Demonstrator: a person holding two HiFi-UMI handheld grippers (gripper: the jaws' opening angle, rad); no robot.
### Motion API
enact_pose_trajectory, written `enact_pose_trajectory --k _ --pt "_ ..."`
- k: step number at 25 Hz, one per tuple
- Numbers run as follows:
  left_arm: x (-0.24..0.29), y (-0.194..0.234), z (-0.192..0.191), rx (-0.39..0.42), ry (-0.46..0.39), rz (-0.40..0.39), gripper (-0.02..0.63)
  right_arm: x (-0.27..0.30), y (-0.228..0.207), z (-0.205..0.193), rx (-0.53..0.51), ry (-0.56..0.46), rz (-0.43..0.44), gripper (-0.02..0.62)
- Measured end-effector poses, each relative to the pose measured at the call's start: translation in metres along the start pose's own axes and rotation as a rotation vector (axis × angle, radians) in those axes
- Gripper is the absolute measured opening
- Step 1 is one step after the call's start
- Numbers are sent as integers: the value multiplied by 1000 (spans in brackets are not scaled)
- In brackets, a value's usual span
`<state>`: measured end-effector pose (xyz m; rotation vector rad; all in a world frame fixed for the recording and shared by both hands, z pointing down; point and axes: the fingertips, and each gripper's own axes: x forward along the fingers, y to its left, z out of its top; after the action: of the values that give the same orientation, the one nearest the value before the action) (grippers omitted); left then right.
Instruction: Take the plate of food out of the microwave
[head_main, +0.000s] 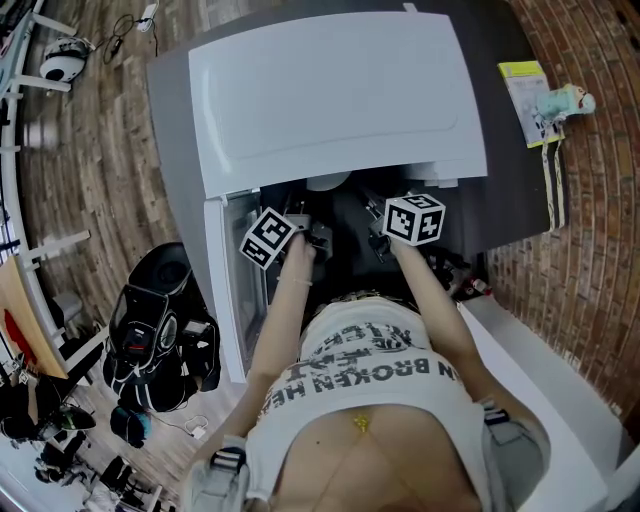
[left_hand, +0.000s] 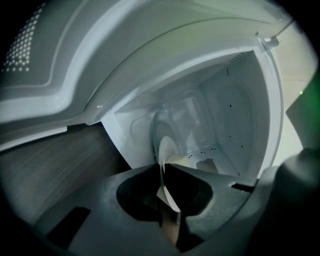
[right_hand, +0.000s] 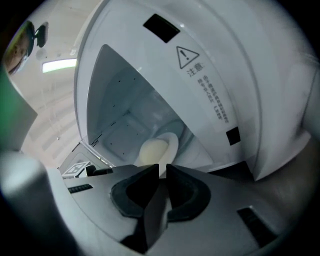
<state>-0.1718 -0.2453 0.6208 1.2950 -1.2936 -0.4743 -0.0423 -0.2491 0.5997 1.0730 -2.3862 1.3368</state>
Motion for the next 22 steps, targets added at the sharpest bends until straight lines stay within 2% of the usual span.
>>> enact_pose_trajectory --k 4,7,15,22 --pt "-5 1 -3 -4 1 6 35 3 1 -7 36 19 26 114" --pt "-9 2 -8 -8 1 10 35 6 -2 -11 69 28 36 134" --pt "-19 4 -13 -19 7 13 35 13 -8 -7 192 -4 68 144" --pt "-25 6 -22 -22 14 12 35 18 -14 -7 204 3 51 129"
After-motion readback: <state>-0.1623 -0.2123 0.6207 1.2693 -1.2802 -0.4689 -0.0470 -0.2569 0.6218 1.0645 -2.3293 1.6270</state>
